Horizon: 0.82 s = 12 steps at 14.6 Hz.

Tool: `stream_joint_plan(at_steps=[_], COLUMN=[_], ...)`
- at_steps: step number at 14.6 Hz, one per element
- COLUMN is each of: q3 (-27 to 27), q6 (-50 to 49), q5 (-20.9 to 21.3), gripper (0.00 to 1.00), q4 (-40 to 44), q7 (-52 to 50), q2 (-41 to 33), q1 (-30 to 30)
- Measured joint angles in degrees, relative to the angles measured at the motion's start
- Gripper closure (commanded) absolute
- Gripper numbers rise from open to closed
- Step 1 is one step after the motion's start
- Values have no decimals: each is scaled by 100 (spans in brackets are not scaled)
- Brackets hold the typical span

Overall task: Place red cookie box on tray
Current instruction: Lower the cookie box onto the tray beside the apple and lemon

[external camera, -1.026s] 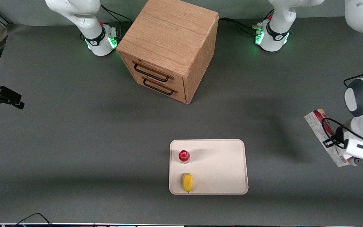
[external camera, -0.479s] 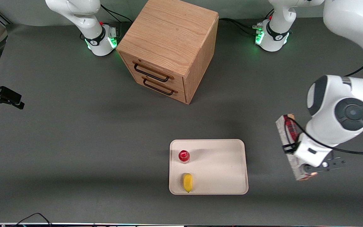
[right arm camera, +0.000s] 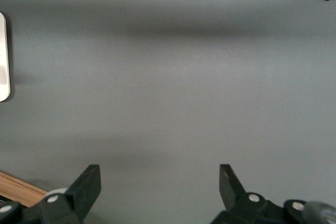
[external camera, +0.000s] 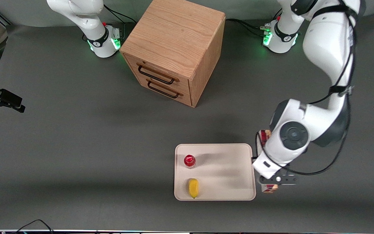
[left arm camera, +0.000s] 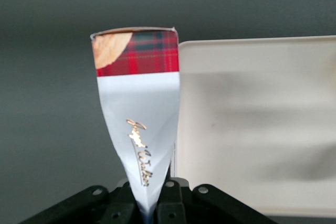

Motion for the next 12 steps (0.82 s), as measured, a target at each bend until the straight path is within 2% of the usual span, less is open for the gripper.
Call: stream_joint_plan(at_steps=[8,11,12], q3=[-11,-11,-12], q6=[681,809,810], q5=[116,199,204], gripper=[100,88,79], q4=[249,262,264], q7=[-151,-245,-253], q2=[912,1045,1048], q1=[-139,-152,-152])
